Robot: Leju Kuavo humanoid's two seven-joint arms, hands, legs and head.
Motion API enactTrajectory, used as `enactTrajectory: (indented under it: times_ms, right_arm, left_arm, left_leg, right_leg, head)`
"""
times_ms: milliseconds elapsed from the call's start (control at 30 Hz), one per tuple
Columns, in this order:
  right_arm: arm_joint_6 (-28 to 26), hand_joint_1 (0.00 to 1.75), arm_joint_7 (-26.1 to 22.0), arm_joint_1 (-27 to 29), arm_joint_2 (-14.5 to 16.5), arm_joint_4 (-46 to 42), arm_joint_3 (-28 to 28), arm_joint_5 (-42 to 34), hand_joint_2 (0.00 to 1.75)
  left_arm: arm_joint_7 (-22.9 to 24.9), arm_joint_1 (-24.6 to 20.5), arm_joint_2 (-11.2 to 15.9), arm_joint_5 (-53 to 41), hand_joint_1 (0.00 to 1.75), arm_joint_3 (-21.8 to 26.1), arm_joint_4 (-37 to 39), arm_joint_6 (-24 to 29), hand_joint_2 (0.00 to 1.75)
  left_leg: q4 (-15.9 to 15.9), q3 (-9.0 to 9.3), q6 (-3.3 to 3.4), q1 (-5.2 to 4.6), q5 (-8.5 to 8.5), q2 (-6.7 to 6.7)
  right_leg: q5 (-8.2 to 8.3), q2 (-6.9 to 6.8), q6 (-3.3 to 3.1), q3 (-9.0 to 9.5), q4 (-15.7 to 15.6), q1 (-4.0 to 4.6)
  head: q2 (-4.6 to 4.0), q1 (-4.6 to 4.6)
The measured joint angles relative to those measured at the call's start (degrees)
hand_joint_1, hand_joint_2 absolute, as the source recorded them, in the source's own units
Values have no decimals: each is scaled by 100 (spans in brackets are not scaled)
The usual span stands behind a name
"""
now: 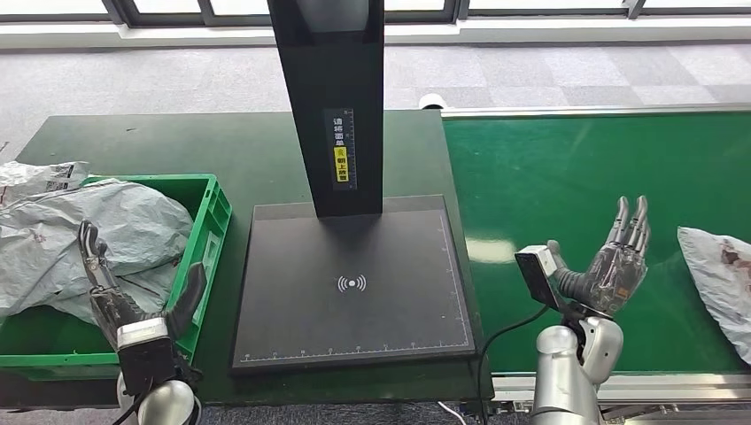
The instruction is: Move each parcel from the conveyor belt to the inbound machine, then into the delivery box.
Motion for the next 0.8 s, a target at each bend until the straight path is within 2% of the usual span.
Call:
enactTrajectory:
  times_ms: [133, 333, 800]
  right_arm:
    - [-1, 0, -88, -132, -46, 259, -376, -102, 175]
    - [-1, 0, -99, -240, -122, 501, -643, -124, 175]
    - [-1, 0, 11, -319, -278, 790, -907, -54, 175]
  left_arm:
    - [1, 67, 0, 37, 0, 0, 101, 0, 175]
    - [2, 133, -1, 9, 0, 0, 189, 0, 175]
    - [3, 182, -2, 45, 0, 0, 278, 0, 175]
  left_leg:
    - [0, 0, 0, 0, 0, 0]
    - [0, 0, 0, 0, 0, 1]
    - [0, -1, 0, 0, 0, 1]
  right_leg:
    - [0, 0, 0, 0, 0, 0]
    - [0, 1, 0, -1, 0, 0]
    - [0, 1, 0, -2, 0, 0]
  head:
    - [0, 0]
    - [0, 0]
    - [0, 0]
